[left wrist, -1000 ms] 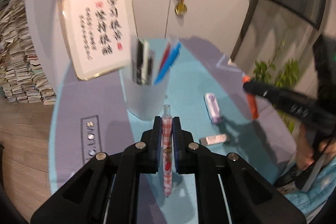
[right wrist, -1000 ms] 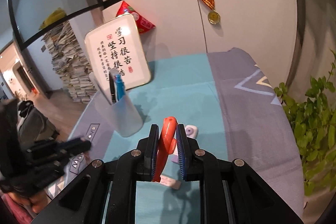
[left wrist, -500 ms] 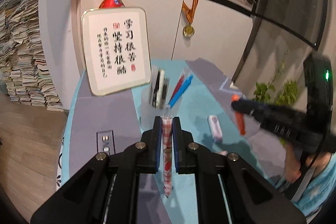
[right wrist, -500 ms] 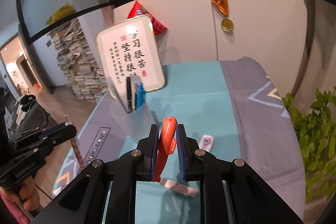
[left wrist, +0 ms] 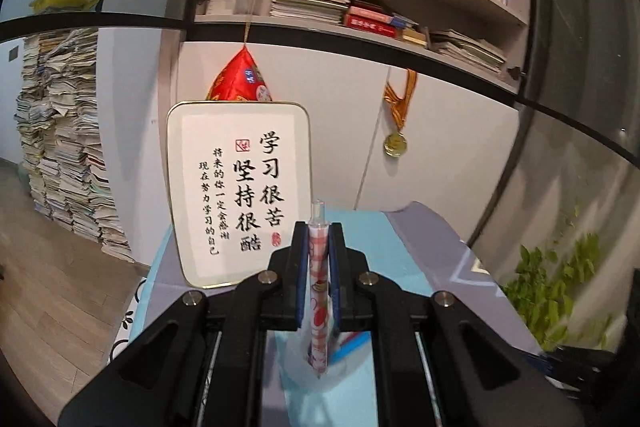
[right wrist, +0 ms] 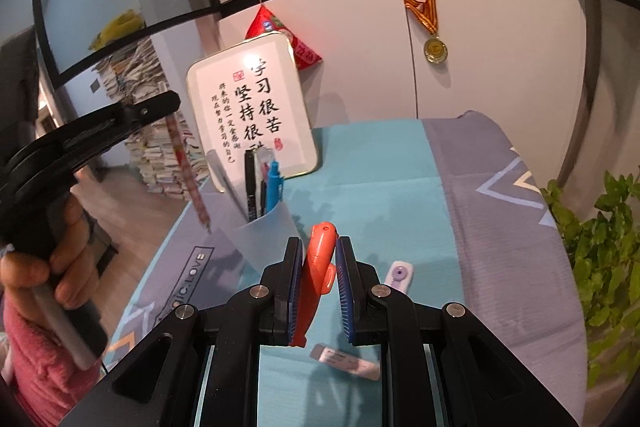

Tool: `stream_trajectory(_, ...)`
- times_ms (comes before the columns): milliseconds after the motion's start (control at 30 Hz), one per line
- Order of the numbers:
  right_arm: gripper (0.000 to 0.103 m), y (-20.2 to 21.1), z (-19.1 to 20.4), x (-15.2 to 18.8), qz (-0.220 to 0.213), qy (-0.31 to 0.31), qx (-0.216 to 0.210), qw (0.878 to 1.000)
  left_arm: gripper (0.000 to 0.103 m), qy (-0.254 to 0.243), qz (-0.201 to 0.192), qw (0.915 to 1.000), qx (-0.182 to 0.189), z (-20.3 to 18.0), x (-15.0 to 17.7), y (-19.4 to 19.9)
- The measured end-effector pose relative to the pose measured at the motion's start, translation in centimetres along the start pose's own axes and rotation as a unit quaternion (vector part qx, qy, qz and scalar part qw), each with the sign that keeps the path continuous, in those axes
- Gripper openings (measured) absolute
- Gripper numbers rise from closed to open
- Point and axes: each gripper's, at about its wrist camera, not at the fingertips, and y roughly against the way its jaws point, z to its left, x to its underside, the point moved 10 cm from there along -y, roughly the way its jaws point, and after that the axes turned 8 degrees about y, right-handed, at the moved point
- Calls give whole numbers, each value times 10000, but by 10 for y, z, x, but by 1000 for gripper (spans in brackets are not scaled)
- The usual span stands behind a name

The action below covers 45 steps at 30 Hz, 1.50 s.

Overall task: Organize stationery
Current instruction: 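Insert the pink pen into the cup with the left gripper while the right carries the highlighter, then lower the orange highlighter into the cup and open the right gripper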

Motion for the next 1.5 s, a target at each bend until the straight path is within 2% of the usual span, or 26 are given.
stream_trajectory(67,18,-1,-1,-1,-16,-6,-6,10000,8,-40,-74,9999,-124,4,1,-6)
stream_trajectory(333,18,-6,2,0,3,16,-77,10000,8,306,-95,9994,151,6,-10,-4)
stream_trajectory(433,18,-6,1,1,19,4,-68,10000,8,229,-224,9995,59,6,-12,-1)
stream_trajectory(700,18,-5,0,2,18,44,-68,10000,8,185,-119,9997,-95,17,7,-17)
stream_trajectory(800,18,-6,0,3,32,39,-55,10000,8,334,0,9994,-20,18,9,-18)
stream_trajectory(1033,18,-7,3,3,48,48,-59,10000,8,577,-259,9976,266,10,-15,-4)
stream_trajectory(1200,18,-6,3,3,18,51,-45,10000,8,316,-310,9990,-20,14,-4,-10)
stream_trajectory(1333,18,-6,2,3,12,39,-31,10000,8,362,1,9993,-7,23,18,-19)
stream_trajectory(1500,18,-7,7,-2,-6,79,-95,9999,8,540,305,9980,95,38,38,-8)
